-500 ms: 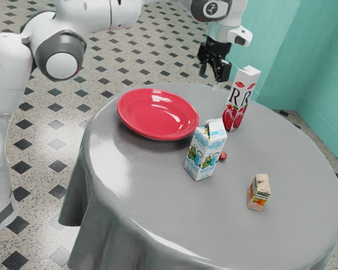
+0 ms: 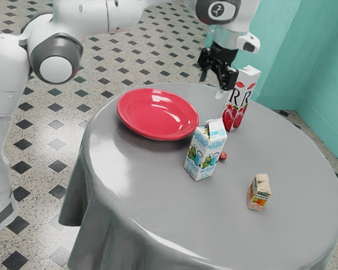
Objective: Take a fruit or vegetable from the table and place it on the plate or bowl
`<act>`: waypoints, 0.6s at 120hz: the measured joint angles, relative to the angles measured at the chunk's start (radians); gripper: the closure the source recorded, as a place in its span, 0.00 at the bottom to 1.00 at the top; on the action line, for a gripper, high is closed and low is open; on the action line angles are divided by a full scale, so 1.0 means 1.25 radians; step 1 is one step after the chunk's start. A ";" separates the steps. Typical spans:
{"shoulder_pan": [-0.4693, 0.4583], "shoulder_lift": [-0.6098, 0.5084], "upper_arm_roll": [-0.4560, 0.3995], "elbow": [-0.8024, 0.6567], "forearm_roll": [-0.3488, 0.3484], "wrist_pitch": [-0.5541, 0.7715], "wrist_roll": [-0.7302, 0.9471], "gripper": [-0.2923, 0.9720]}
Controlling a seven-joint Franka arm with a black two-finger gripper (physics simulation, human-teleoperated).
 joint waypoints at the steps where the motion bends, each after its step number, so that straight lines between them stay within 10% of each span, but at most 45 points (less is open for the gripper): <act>1: -0.001 0.000 0.000 0.000 0.001 -0.003 -0.010 0.23; 72: 0.003 -0.003 0.005 -0.002 0.006 -0.058 -0.462 0.23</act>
